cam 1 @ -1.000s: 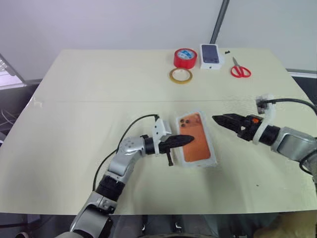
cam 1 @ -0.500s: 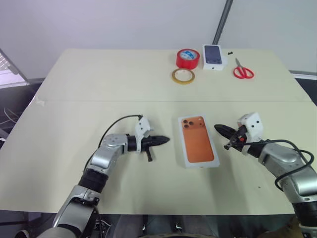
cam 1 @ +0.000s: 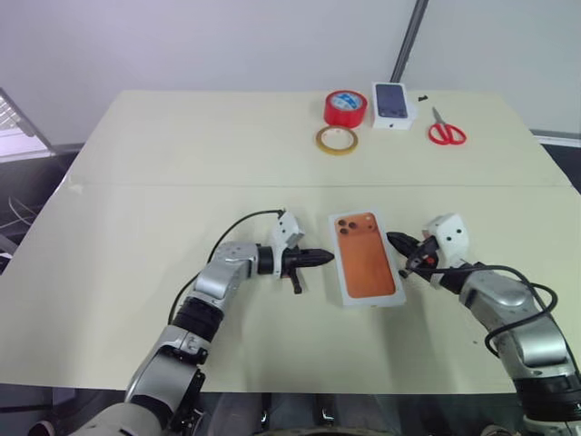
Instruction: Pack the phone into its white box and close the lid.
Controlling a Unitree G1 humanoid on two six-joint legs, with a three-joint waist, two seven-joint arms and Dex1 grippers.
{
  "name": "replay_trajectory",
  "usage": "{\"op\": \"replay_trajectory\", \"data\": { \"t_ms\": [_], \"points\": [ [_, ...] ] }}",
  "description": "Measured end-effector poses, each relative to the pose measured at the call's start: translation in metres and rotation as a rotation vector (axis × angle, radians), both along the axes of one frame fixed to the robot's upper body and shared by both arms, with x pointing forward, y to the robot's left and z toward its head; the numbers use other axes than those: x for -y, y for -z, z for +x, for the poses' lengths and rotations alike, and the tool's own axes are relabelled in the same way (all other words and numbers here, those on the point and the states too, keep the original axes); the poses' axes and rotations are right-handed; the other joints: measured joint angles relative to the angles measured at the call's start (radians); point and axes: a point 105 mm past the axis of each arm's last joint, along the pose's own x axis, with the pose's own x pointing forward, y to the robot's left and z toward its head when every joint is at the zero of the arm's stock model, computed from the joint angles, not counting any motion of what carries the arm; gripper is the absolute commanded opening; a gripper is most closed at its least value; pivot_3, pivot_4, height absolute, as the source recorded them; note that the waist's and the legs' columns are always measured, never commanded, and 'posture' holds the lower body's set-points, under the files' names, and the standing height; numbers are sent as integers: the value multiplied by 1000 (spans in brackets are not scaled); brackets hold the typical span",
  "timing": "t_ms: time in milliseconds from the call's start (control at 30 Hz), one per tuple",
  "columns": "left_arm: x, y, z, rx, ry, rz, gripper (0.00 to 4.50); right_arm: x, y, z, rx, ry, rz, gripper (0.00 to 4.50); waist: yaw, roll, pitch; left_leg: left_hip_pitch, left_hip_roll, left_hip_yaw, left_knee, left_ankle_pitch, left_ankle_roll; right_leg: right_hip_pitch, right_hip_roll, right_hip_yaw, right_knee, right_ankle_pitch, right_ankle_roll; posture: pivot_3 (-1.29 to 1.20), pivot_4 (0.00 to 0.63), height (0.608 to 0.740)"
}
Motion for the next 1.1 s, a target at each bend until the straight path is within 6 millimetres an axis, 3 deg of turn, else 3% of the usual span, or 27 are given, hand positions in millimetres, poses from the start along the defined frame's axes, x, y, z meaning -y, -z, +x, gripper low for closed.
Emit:
{"op": "replay_trajectory", "data": {
  "t_ms": [133, 367, 533, 700, 800, 967, 1033, 1100],
  "points": [
    [2, -5, 5, -20, -30, -32, 0, 2, 0, 2, 7, 12, -35, 65, -2, 0, 0, 0, 0, 0, 0, 0, 0, 0, 0, 0, 0, 0, 0, 0, 150, 740],
    [14, -37, 12, 66, -32, -114, 0, -4, 10, 1, -18, -6, -46, 65, -4, 0, 0, 0, 0, 0, 0, 0, 0, -1, 0, 0, 0, 0, 0, 0, 150, 740],
    [17, -17, 2, 53, -7, -63, 0, -9, 10, 2, -15, -30, -60, 65, -7, 0, 0, 0, 0, 0, 0, 0, -1, -1, 1, 0, 2, 0, 0, 0, 150, 740],
    [15, -20, 13, 76, -73, -72, 0, -8, 11, 3, -11, -23, -92, 65, -2, 0, 0, 0, 0, 0, 0, 0, -1, -1, 0, 0, 2, 0, 0, 0, 150, 740],
    [14, -36, 28, 122, -149, -115, 0, -7, -2, 9, 29, -9, -53, 65, -3, 0, 0, 0, 0, 0, 0, 0, -1, -1, 0, 0, 2, 0, 0, 0, 150, 740],
    [25, -66, 49, 220, -242, -191, 0, -19, -49, 22, 178, -36, 38, 65, -2, 0, 0, 0, 0, 0, 0, 0, -1, -1, 1, 0, 2, 0, 0, 0, 150, 740],
    [29, -68, 54, 243, -257, -185, 0, -26, -50, 23, 186, -51, 52, 65, -2, 0, 0, 0, 0, 0, 0, 0, -1, -1, 1, 0, 2, 0, 0, 0, 150, 740],
    [31, -57, 58, 218, -275, -142, 0, -33, -36, 24, 148, -68, 4, 65, -2, 0, 0, 0, -1, 0, 0, 0, -1, -1, 1, 0, 2, 0, 0, 0, 150, 740]
  ]
}}
